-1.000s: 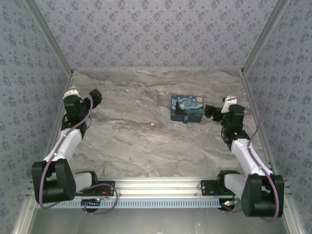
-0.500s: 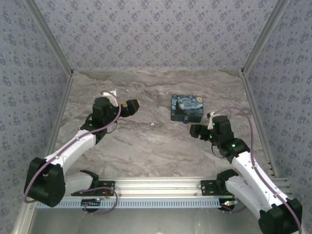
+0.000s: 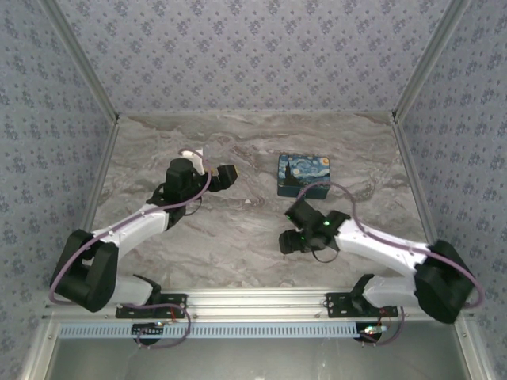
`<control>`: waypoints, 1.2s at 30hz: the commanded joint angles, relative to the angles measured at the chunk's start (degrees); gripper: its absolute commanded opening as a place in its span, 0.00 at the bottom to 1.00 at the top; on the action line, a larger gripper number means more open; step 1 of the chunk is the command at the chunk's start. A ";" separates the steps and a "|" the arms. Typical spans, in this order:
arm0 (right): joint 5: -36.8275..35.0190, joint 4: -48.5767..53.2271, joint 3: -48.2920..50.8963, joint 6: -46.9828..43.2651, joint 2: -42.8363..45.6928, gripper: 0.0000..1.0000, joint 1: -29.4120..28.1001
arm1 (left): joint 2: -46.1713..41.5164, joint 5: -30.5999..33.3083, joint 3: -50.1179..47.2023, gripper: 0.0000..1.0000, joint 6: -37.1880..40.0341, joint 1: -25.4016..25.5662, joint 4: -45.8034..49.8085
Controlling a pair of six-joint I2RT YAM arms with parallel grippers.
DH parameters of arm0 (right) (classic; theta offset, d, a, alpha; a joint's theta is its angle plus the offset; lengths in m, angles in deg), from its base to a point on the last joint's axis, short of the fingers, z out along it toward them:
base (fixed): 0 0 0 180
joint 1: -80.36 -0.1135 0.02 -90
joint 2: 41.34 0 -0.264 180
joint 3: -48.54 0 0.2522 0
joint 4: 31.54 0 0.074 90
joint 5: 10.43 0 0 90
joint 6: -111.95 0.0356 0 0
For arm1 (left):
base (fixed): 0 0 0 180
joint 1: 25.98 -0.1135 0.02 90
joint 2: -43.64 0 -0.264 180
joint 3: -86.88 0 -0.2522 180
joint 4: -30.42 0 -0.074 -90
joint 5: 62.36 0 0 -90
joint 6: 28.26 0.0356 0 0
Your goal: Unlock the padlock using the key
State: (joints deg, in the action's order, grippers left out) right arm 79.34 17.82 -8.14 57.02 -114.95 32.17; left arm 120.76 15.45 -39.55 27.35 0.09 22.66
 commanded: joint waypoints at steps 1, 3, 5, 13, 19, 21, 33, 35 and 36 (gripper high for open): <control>-1.66 6.36 -7.90 -4.84 -7.59 0.63 -2.40 | -0.45 0.57 1.14 0.99 0.60 0.34 -1.84; -1.55 8.27 -10.86 -6.46 -11.49 0.59 -3.36 | -1.04 0.89 1.01 0.99 1.29 0.31 -0.80; -0.35 8.83 -12.20 -7.56 -13.98 0.57 -3.62 | -1.65 1.36 0.63 0.99 1.76 0.33 -0.46; 1.90 10.33 -14.38 -9.56 -18.71 0.47 -3.92 | -2.79 2.42 -0.06 1.00 2.42 0.38 0.11; 1.47 11.60 -15.09 -10.15 -21.25 0.40 -3.89 | -2.77 2.52 -0.01 0.99 2.41 0.31 0.50; 1.05 11.90 -15.18 -10.26 -21.90 0.39 -3.89 | -2.87 2.59 0.08 0.99 2.48 0.34 1.02; 0.75 13.62 -16.61 -11.62 -25.44 0.27 -3.85 | -3.47 3.04 0.24 1.00 3.10 0.30 2.80; 0.76 13.89 -16.54 -11.71 -25.57 0.27 -3.86 | -3.57 3.03 0.50 1.00 3.27 0.26 3.19; 0.79 13.95 -16.38 -11.70 -25.57 0.27 -3.93 | -3.64 3.04 0.53 1.00 3.30 0.26 3.31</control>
State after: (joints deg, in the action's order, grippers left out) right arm 80.46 28.83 -23.42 46.22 -139.93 28.66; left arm 118.88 18.01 -39.55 29.34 0.07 25.13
